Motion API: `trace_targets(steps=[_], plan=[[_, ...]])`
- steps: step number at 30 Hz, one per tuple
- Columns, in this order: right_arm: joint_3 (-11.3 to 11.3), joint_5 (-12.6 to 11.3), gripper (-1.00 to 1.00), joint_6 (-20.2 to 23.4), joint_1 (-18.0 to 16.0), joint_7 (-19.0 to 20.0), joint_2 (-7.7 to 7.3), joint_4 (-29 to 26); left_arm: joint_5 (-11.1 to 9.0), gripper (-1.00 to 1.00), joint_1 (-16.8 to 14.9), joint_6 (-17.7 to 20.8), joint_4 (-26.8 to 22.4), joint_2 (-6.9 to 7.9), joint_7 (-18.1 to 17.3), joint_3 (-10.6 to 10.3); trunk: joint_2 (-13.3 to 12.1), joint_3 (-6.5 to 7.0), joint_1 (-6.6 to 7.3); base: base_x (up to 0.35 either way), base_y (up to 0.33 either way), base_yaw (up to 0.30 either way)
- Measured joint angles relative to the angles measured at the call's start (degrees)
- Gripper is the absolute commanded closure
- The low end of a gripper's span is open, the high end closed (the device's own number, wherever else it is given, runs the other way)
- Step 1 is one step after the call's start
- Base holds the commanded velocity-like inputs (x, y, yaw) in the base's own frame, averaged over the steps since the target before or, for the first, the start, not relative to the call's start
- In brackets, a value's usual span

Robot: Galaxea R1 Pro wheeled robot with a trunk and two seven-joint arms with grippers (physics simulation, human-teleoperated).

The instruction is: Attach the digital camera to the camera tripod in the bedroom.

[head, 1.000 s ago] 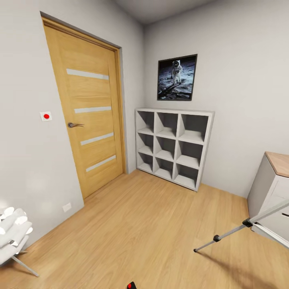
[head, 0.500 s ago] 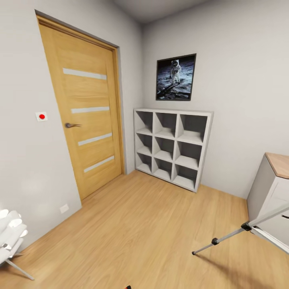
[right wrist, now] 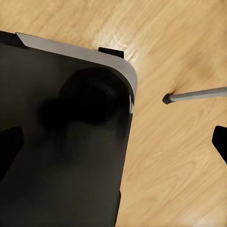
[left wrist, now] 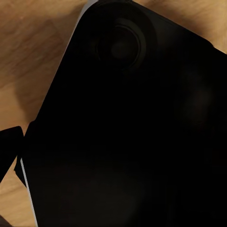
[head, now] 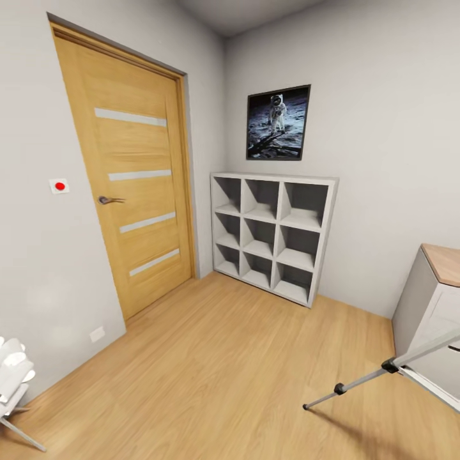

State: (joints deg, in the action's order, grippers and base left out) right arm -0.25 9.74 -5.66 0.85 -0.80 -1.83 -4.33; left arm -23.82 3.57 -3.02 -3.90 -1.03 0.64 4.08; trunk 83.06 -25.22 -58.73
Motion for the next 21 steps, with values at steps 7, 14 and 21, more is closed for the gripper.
trace_targets(steps=[7,14,21], plan=[[-0.01,-0.01,-1.0,0.0,0.0,0.0,-0.01,0.02,-0.04,-1.0,0.0,0.07,0.05,0.0,0.0,-0.09,0.0,0.0,0.01,0.06,-0.128,0.0],[-0.03,0.0,-1.0,0.0,0.0,0.0,-0.01,0.02,-0.08,-1.0,0.0,0.07,0.07,0.03,0.0,0.0,0.0,0.0,0.0,0.069,-0.12,0.0],[-0.03,-0.04,-1.0,-0.08,0.0,0.0,0.03,-0.01,-0.08,-1.0,0.0,0.07,0.07,0.0,0.0,0.07,0.0,0.0,0.0,0.01,-0.016,-0.017]])
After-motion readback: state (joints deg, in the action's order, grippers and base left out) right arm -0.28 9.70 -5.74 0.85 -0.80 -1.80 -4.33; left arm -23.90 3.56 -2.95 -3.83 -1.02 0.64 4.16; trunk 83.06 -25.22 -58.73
